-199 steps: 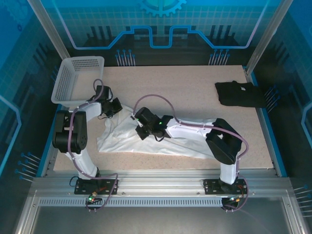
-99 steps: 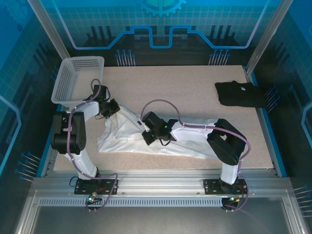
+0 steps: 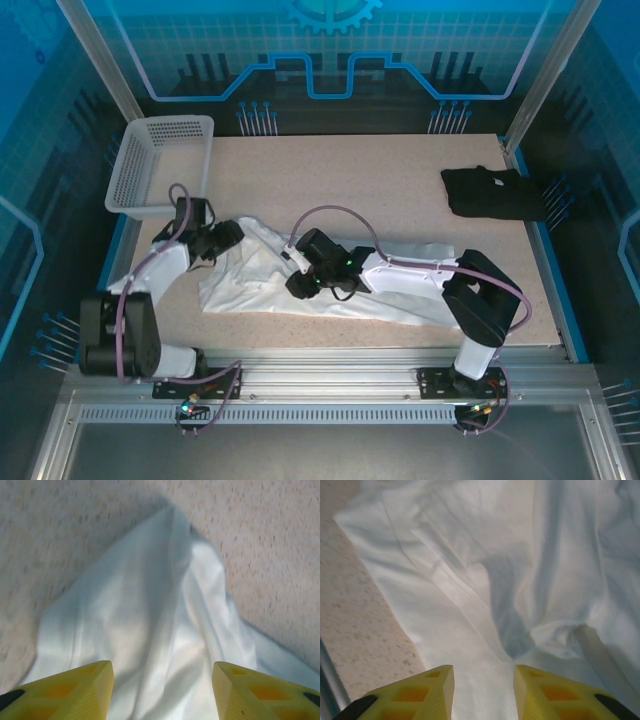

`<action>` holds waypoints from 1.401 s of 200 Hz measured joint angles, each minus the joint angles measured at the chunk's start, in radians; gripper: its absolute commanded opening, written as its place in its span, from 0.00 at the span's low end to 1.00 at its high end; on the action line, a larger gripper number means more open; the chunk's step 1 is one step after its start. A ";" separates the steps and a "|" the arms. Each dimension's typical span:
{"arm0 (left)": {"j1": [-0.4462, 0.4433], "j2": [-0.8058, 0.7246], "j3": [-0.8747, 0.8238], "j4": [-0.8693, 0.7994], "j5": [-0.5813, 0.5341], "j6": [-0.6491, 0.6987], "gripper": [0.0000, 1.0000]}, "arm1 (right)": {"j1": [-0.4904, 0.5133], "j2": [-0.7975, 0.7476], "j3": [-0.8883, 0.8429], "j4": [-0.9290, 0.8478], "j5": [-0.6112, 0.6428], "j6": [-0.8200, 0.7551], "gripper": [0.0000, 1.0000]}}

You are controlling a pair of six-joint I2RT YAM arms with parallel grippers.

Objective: Fold the inside-out t-shirt

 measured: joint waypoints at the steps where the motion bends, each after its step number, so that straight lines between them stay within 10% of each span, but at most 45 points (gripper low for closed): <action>1: 0.000 -0.003 -0.004 0.000 0.001 -0.001 0.55 | 0.000 0.000 0.000 0.002 -0.001 0.001 0.37; 53: -0.016 -0.036 -0.158 -0.017 0.050 -0.033 0.47 | -0.029 0.119 0.092 0.036 -0.035 0.058 0.30; 126: -0.035 0.006 -0.174 0.015 0.117 -0.051 0.00 | -0.041 0.229 0.130 0.000 -0.038 0.129 0.24; 232: -0.035 -0.339 -0.295 -0.116 0.043 -0.120 0.05 | -0.091 0.229 0.130 -0.068 -0.158 0.108 0.42; 280: -0.035 -0.297 -0.301 -0.119 -0.064 -0.120 0.47 | -0.097 0.145 0.130 -0.081 -0.226 0.078 0.48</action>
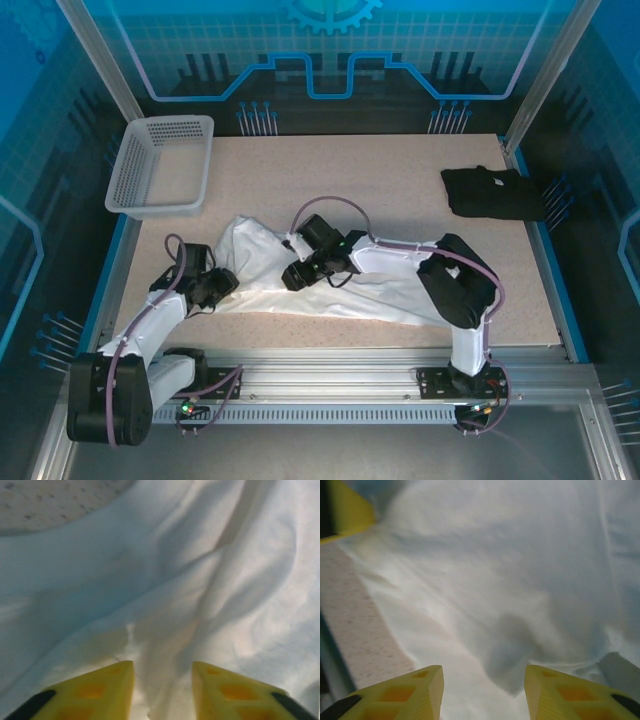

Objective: Fold the inside-out t-shirt

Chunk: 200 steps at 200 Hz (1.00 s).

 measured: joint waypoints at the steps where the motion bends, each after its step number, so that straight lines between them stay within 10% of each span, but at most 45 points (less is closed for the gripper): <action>1: 0.000 0.000 0.002 0.000 -0.001 0.004 0.47 | 0.000 -0.002 0.000 0.001 0.000 0.000 0.48; 54: -0.011 0.037 0.130 0.091 -0.040 0.007 0.50 | 0.000 -0.025 0.001 0.058 -0.022 0.018 0.31; 113: -0.040 0.443 0.305 0.287 0.065 0.029 0.50 | 0.003 0.077 -0.004 0.070 0.002 0.072 0.28; 200: -0.034 0.537 0.385 0.293 -0.032 0.094 0.67 | 0.014 -0.022 -0.103 0.029 0.022 0.051 0.52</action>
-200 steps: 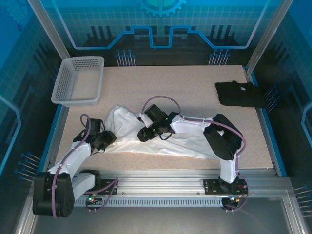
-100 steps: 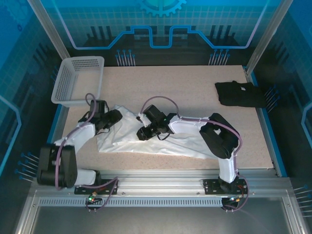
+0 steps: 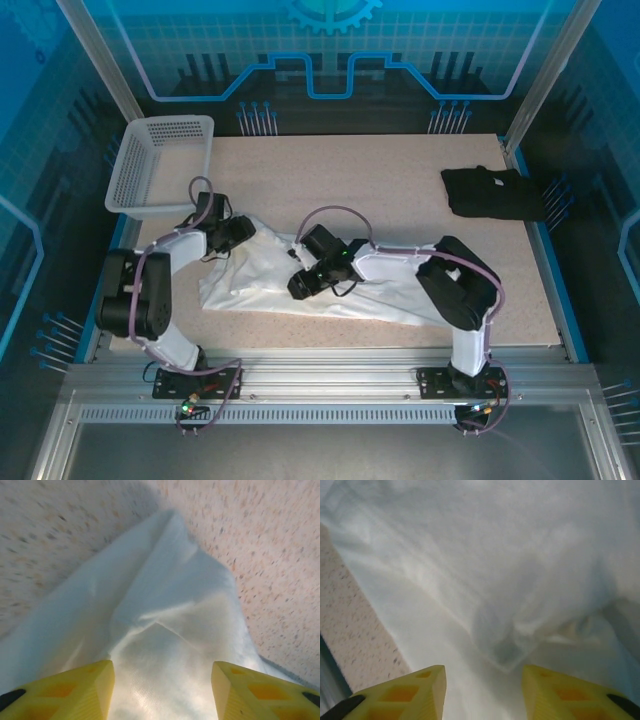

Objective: Fold the inside-out t-shirt

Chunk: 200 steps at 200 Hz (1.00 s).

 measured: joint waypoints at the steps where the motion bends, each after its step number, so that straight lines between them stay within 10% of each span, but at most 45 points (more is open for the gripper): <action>1: 0.000 -0.004 -0.002 -0.001 -0.004 0.000 0.68 | 0.000 -0.003 -0.002 0.000 0.000 -0.002 0.53; 37: 0.061 -0.184 -0.092 -0.039 -0.057 0.010 0.79 | 0.000 -0.168 -0.066 0.000 0.027 -0.021 0.68; 101: 0.128 -0.039 -0.072 -0.120 0.025 0.013 0.91 | -0.001 -0.233 -0.121 0.007 0.066 -0.034 0.70; 200: 0.050 -0.064 -0.131 -0.051 0.204 0.037 0.73 | -0.003 -0.235 -0.161 0.020 0.078 -0.025 0.70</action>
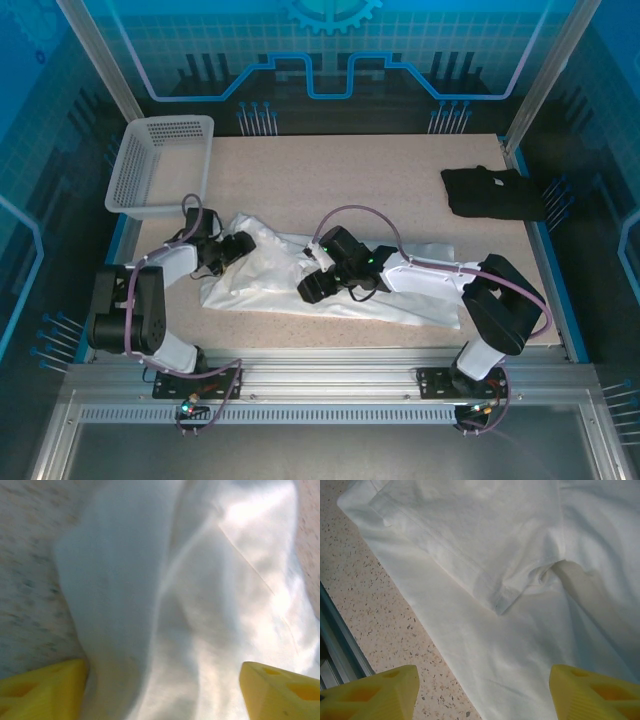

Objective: Fold the inside-out t-shirt

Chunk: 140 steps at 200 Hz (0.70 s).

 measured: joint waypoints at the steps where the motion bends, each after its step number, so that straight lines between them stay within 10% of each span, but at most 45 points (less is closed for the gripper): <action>1: -0.003 0.000 -0.002 0.000 0.006 0.002 0.73 | 0.000 0.000 0.000 0.000 0.000 0.000 0.70; 112: -0.070 0.017 -0.058 0.067 0.167 -0.011 0.00 | 0.000 0.000 -0.011 0.006 0.012 0.022 0.69; 140: -0.070 0.017 -0.061 0.084 0.170 -0.032 0.00 | 0.000 -0.009 -0.011 0.003 0.025 0.022 0.69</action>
